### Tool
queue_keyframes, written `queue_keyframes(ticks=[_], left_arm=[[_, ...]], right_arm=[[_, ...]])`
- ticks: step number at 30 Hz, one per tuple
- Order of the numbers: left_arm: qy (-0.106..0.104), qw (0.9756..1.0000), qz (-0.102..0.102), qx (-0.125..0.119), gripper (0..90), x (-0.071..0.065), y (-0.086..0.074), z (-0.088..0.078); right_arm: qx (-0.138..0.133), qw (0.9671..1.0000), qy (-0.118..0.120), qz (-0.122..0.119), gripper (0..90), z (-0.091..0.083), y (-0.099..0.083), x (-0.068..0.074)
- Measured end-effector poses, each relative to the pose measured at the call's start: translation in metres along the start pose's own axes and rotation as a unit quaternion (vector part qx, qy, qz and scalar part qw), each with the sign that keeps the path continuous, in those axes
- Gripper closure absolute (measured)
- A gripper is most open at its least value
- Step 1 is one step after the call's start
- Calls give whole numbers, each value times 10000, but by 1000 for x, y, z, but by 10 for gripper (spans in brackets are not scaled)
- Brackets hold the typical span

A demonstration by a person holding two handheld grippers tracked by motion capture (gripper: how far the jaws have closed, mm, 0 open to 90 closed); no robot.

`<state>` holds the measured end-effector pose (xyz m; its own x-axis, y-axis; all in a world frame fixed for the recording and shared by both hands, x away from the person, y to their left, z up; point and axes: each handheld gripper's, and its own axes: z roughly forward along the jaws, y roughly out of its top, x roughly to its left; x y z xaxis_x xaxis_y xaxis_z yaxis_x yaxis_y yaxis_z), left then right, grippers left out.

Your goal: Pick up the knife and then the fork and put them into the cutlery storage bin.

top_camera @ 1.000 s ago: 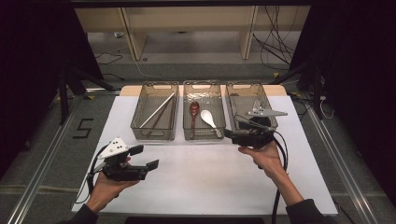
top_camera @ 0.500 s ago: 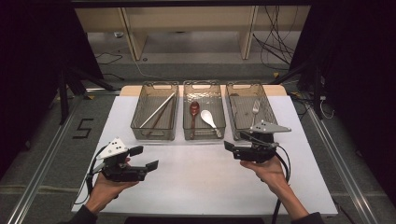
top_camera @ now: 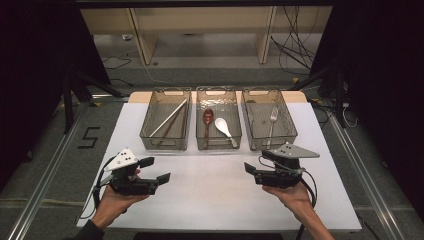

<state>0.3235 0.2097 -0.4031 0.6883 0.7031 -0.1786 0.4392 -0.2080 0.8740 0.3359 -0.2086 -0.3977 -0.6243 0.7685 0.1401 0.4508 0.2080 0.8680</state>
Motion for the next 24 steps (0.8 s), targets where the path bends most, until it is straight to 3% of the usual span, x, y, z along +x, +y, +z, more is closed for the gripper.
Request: queue_keyframes(ticks=[24], left_arm=[[-78,10000,18,-2,162,0,0,0]], right_arm=[[-7,9998,-184,-23,217,-18,-16,-1]])
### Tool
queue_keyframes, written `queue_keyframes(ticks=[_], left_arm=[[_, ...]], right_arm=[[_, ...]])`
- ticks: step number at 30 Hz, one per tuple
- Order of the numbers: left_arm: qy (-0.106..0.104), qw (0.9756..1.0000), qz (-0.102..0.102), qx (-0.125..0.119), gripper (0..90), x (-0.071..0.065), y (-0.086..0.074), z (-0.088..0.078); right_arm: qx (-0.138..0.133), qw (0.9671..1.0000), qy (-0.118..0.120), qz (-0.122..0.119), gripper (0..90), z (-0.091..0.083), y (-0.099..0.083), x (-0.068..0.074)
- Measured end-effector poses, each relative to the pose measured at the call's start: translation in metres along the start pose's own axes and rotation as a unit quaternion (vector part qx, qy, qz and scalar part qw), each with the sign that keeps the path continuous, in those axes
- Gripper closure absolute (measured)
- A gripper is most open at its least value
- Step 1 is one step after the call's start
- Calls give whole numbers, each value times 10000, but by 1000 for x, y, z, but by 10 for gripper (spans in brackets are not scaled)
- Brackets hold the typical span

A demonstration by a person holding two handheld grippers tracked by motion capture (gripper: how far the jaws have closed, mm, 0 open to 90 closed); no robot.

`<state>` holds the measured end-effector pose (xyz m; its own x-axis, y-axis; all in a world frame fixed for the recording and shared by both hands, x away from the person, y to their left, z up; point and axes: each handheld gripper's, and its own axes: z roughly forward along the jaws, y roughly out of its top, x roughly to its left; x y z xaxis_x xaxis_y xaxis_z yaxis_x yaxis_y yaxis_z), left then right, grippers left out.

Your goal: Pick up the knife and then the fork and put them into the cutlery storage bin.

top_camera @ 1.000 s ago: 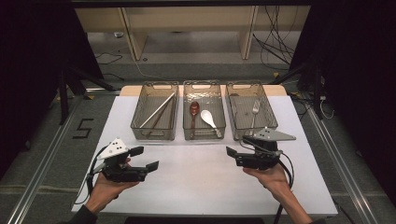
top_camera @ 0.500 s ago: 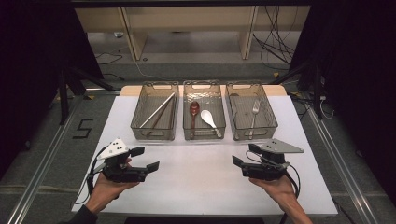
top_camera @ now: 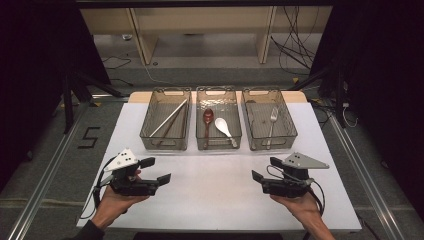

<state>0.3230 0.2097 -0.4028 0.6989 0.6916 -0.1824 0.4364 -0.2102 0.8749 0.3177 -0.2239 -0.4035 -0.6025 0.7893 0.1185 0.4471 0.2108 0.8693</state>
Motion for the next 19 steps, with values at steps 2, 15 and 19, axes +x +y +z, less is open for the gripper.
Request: queue_keyframes(ticks=[2,15,19], left_arm=[[-2,10000,-6,-2,162,0,0,0],[0,10000,5,6,162,0,0,1],[1,10000,6,8,161,0,0,0]], right_arm=[[6,10000,-6,20,216,0,0,0],[15,10000,-6,-10,215,0,1,0],[28,10000,-5,-50,214,1,0,1]])
